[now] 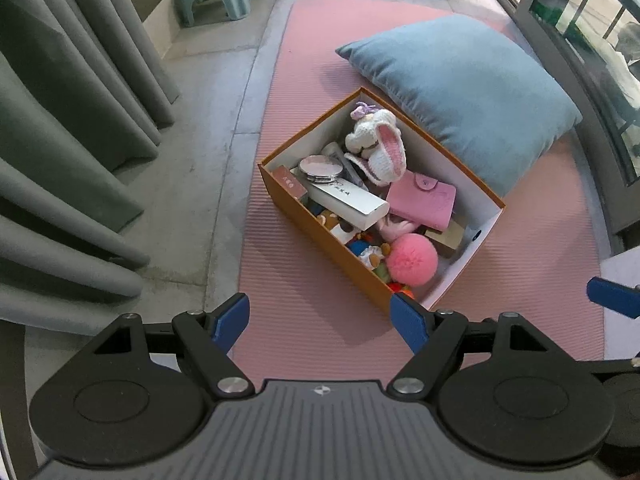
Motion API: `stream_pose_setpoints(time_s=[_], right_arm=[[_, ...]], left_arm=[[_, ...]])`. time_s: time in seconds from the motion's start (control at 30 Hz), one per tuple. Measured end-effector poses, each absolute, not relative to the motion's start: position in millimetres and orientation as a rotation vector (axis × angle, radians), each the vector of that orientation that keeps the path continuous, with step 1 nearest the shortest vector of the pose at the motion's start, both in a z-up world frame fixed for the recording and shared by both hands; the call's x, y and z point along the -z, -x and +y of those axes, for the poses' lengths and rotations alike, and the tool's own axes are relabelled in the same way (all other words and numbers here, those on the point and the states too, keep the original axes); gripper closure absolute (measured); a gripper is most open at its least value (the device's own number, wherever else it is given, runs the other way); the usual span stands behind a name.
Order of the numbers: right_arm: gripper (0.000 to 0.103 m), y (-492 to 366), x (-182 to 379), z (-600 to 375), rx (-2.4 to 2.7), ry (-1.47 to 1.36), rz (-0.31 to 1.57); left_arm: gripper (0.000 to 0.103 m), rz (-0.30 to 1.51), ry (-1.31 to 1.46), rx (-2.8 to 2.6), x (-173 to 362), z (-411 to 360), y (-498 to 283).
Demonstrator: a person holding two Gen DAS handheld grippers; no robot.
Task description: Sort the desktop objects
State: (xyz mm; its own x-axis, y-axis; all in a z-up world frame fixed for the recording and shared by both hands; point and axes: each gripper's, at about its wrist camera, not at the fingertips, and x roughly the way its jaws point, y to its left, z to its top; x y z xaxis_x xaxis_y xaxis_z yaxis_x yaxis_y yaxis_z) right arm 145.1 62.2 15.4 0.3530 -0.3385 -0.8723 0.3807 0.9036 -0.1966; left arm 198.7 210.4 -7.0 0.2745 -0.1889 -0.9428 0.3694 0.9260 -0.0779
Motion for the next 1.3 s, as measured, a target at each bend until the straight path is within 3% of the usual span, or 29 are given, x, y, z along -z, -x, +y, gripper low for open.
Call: stream_pose_setpoints(time_s=[1.3], right_arm=[[0.004, -152.0, -1.3, 61.1, 0.467, -0.121, 1.153]], left_arm=[[0.012, 1.266, -0.223, 0.448, 13.4, 197.9, -196.4]])
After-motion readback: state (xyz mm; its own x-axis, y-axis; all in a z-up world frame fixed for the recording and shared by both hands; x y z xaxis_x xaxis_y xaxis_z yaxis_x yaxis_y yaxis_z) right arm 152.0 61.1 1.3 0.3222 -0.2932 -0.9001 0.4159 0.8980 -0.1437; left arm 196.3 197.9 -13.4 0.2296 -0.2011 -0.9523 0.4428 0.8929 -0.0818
